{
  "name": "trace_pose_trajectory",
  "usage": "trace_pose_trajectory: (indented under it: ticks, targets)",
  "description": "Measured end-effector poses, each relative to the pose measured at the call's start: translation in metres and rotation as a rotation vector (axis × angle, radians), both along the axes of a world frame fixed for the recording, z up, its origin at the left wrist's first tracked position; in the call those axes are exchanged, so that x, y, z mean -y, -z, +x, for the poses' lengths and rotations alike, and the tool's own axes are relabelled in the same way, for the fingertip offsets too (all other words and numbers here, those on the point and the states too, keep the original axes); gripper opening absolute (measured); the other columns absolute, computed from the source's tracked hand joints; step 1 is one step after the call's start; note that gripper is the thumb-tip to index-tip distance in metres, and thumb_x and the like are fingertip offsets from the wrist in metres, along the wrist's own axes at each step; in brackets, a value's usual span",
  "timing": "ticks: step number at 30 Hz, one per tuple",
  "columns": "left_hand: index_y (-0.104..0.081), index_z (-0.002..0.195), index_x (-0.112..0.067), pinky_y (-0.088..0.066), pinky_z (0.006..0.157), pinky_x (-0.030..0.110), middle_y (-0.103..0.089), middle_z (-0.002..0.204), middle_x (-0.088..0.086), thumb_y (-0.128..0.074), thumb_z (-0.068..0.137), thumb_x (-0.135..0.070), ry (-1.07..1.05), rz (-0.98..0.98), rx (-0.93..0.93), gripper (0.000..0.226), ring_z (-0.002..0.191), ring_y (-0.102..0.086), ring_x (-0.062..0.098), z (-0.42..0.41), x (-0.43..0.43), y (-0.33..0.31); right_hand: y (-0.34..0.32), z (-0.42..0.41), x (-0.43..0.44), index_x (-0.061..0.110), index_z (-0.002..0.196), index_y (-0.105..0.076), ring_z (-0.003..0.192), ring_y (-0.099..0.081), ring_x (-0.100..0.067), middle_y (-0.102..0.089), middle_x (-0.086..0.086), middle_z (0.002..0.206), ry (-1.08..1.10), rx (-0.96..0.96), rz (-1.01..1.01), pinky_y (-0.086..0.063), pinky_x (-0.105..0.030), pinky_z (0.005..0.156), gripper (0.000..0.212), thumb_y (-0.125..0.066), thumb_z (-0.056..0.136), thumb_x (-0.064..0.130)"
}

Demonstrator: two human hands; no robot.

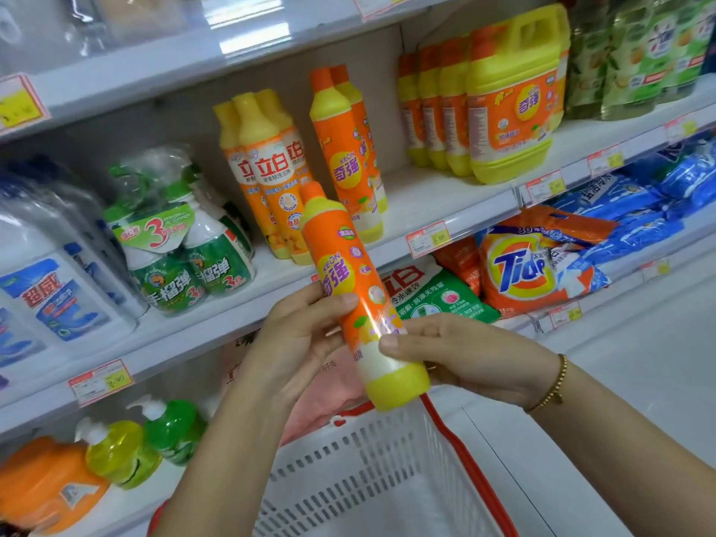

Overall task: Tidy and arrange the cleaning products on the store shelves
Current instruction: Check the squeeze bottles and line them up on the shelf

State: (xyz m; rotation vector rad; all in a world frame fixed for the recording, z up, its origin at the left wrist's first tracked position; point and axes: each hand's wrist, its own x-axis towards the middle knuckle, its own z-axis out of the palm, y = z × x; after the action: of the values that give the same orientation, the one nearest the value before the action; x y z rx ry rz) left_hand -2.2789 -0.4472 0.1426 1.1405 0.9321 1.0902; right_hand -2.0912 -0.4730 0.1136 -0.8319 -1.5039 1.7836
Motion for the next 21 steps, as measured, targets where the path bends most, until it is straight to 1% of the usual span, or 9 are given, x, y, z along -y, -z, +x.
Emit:
trace_pose_trajectory:
  ticks: [3,6,10,12,14,16,18,19,21]
  targets:
    - [-0.061,0.116,-0.006,-0.058,0.071,0.031,-0.072,0.1,0.011,-0.075,0.055,-0.001,0.026,0.128,0.052,0.063,0.087,-0.07,0.021,0.008,-0.008,0.005,0.004,0.008,-0.013,0.011,0.111,-0.067,0.103,-0.067,-0.021,-0.072,-0.005,0.108,0.099,0.096,0.178,-0.052,-0.036,0.093,0.03,-0.069,0.083,0.022]
    - [-0.06,0.118,-0.012,-0.057,0.078,0.031,-0.072,0.106,0.006,-0.077,0.053,-0.003,0.025,0.236,0.052,0.068,0.095,-0.069,0.019,0.022,-0.023,0.005,0.003,0.015,-0.028,0.016,0.109,-0.067,0.101,-0.067,-0.016,-0.072,0.0,0.106,0.161,0.178,0.283,-0.053,-0.038,0.092,0.034,-0.076,0.078,0.023]
    - [-0.055,0.126,-0.019,-0.056,0.084,0.026,-0.068,0.118,0.001,-0.084,0.054,-0.003,-0.15,0.364,-0.139,0.08,0.105,-0.067,0.012,0.057,-0.046,-0.007,-0.008,0.016,-0.048,0.029,0.101,-0.065,0.085,-0.064,0.003,-0.07,0.011,0.09,0.485,0.23,0.434,-0.053,-0.014,0.073,0.038,-0.084,0.068,0.023]
    - [-0.052,0.122,-0.026,-0.054,0.08,0.017,-0.065,0.115,-0.005,-0.084,0.057,0.009,-0.279,0.411,-0.137,0.08,0.096,-0.067,-0.001,0.079,-0.056,-0.012,-0.014,0.015,-0.06,0.036,0.098,-0.06,0.079,-0.062,0.008,-0.067,0.015,0.085,0.637,0.25,0.543,-0.046,-0.007,0.063,0.043,-0.084,0.066,0.023]
    - [-0.051,0.113,-0.033,-0.051,0.075,0.011,-0.062,0.11,-0.011,-0.078,0.063,0.014,-0.329,0.475,-0.134,0.073,0.09,-0.065,-0.009,0.097,-0.067,-0.02,-0.021,0.017,-0.074,0.041,0.098,-0.057,0.077,-0.061,0.009,-0.067,0.019,0.085,0.741,0.269,0.624,-0.043,-0.006,0.061,0.043,-0.082,0.066,0.028]
    - [-0.051,0.113,-0.038,-0.052,0.081,0.014,-0.061,0.113,-0.015,-0.081,0.068,0.001,-0.301,0.537,-0.164,0.067,0.098,-0.063,-0.008,0.105,-0.083,-0.029,-0.028,0.025,-0.093,0.04,0.1,-0.056,0.078,-0.06,0.008,-0.067,0.02,0.087,0.808,0.274,0.661,-0.045,-0.008,0.061,0.044,-0.081,0.065,0.031]
    - [-0.052,0.127,-0.033,-0.051,0.095,0.025,-0.06,0.125,-0.011,-0.078,0.069,-0.034,-0.286,0.556,-0.245,0.063,0.112,-0.059,-0.002,0.103,-0.097,-0.041,-0.035,0.036,-0.115,0.035,0.1,-0.057,0.079,-0.062,0.005,-0.068,0.016,0.088,0.851,0.295,0.676,-0.049,-0.013,0.066,0.044,-0.084,0.064,0.03]
    - [-0.05,0.133,-0.029,-0.048,0.099,0.027,-0.057,0.132,-0.01,-0.071,0.068,-0.048,-0.32,0.572,-0.309,0.071,0.116,-0.055,-0.003,0.1,-0.105,-0.043,-0.038,0.042,-0.127,0.031,0.101,-0.058,0.08,-0.063,0.002,-0.068,0.014,0.089,0.866,0.314,0.684,-0.051,-0.017,0.07,0.046,-0.085,0.064,0.029]
    - [-0.042,0.141,-0.026,-0.041,0.097,0.017,-0.046,0.137,-0.015,-0.064,0.072,-0.056,-0.467,0.607,-0.401,0.078,0.116,-0.047,-0.011,0.091,-0.121,-0.044,-0.044,0.055,-0.154,0.024,0.104,-0.058,0.084,-0.063,-0.005,-0.067,0.01,0.092,0.887,0.371,0.694,-0.053,-0.024,0.074,0.05,-0.087,0.063,0.026]
